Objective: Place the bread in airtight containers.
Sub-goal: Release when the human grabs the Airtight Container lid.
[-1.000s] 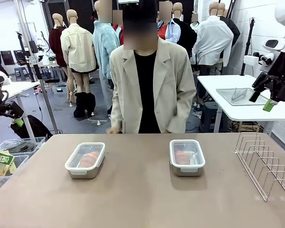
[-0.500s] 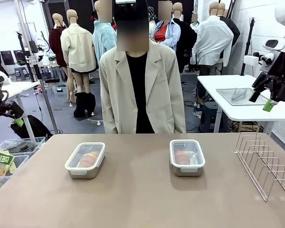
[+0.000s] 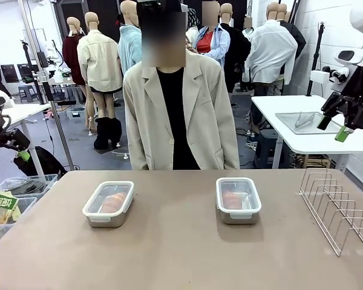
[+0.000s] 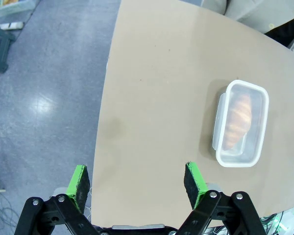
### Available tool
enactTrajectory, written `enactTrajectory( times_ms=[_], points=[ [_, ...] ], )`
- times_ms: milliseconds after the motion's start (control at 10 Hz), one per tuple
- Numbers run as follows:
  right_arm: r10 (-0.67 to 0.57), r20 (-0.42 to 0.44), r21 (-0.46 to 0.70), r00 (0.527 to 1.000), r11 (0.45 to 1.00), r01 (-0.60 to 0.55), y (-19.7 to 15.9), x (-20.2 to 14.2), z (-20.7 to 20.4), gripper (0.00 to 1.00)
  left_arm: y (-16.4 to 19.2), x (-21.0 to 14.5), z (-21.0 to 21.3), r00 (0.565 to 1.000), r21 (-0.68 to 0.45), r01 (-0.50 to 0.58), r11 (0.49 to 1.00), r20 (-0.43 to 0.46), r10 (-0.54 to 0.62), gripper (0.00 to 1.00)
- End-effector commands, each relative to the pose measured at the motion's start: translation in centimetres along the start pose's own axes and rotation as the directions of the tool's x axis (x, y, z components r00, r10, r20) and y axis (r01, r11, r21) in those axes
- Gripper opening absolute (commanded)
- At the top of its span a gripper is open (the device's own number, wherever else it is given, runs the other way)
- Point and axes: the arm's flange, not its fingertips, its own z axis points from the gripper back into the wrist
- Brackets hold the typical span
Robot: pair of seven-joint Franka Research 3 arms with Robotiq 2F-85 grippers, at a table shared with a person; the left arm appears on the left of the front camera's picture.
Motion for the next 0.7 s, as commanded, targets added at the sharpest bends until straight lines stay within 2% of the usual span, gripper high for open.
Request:
enactTrajectory(
  times_ms=[0, 600],
  points=[
    [-0.019, -0.009, 0.014, 1.0, 1.0, 0.019, 0.09, 0.14, -0.15, 1.0, 0.16, 0.04, 0.11, 1.0, 0.008, -0.002, 1.0, 0.001, 0.002, 1.0],
    [-0.019, -0.009, 0.014, 1.0, 1.0, 0.019, 0.09, 0.14, -0.15, 1.0, 0.16, 0.04, 0.11, 1.0, 0.008, -0.002, 1.0, 0.001, 0.002, 1.0]
  ],
)
